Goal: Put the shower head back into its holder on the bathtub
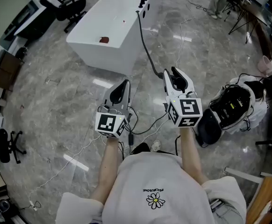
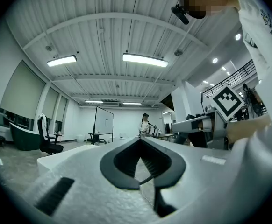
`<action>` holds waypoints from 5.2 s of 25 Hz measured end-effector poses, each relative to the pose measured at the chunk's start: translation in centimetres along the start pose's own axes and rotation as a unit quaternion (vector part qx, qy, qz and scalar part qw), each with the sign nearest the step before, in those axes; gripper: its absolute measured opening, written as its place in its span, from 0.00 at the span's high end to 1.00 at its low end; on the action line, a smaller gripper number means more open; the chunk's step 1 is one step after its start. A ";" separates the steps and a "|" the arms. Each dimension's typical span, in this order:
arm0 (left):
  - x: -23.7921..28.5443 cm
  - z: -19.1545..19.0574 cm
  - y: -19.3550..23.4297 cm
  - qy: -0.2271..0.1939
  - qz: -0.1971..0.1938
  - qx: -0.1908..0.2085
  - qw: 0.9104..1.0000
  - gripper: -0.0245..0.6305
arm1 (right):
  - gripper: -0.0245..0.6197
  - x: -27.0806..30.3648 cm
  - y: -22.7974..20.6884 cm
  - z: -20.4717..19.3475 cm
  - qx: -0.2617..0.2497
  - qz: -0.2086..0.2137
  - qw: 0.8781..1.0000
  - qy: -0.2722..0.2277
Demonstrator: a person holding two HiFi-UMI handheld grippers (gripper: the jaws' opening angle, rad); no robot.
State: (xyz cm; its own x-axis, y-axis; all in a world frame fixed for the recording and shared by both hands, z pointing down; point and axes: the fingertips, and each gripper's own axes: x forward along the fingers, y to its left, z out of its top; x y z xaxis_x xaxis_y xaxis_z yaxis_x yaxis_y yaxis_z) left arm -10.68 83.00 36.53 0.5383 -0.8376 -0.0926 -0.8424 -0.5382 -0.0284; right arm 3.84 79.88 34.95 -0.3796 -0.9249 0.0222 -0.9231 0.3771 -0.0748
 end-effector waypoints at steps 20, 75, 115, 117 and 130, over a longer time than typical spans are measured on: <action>21.3 -16.0 6.6 0.088 0.041 -0.059 0.994 0.96 | 0.79 20.0 -14.4 -3.8 -0.002 0.026 0.999 0.042; 89.5 -40.3 54.0 0.264 0.056 -0.180 0.946 0.70 | 0.80 100.9 -23.4 19.7 -0.033 0.271 0.960 -0.057; 98.0 -22.6 69.4 0.115 0.207 0.018 0.971 0.87 | 0.80 96.5 -35.4 23.9 -0.012 0.204 0.971 -0.125; 99.5 -15.9 70.5 0.058 0.196 0.061 0.977 0.87 | 0.80 96.8 -35.2 24.7 -0.002 0.203 0.970 -0.133; 96.6 4.8 70.1 -0.088 0.178 0.205 0.958 0.87 | 0.80 95.2 -33.8 29.7 0.059 0.228 0.948 -0.214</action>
State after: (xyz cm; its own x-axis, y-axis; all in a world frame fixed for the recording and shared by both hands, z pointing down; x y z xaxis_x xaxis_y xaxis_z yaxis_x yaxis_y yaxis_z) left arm -17.82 -35.17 20.81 0.2323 -0.9131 -0.3350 -0.9308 -0.1088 -0.3489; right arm 0.67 -22.39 9.97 -0.6547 -0.6112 -0.4447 -0.6456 0.7581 -0.0915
